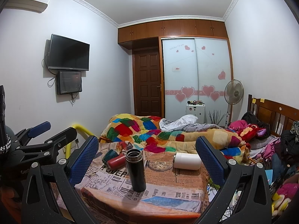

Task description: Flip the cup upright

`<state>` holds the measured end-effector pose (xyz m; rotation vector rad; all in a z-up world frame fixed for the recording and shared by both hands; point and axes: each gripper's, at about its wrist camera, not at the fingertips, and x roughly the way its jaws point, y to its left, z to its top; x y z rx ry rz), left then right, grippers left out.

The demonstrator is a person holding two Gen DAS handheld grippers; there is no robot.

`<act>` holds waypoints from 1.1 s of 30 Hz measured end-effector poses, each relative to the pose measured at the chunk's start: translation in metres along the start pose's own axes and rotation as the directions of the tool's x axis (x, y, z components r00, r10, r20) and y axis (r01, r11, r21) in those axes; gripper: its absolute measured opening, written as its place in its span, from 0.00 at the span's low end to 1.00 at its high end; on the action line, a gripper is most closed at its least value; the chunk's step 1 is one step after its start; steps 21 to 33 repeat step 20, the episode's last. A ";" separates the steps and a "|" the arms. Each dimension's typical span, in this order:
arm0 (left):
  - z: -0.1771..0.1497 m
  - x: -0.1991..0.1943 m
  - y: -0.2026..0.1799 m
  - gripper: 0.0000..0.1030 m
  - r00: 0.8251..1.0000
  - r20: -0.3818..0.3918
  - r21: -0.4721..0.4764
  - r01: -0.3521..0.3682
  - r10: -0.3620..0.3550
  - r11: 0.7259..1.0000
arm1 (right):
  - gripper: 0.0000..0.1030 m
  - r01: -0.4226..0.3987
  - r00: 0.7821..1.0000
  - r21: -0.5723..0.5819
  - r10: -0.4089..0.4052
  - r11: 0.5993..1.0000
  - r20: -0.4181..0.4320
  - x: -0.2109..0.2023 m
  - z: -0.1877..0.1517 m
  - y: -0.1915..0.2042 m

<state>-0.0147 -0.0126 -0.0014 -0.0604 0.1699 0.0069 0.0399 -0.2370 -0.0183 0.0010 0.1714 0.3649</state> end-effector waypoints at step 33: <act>-0.007 0.003 0.004 1.00 1.000 -0.016 -0.010 -0.002 0.002 1.000 | 1.00 -0.003 1.000 -0.005 0.002 1.000 -0.021 0.003 -0.003 0.001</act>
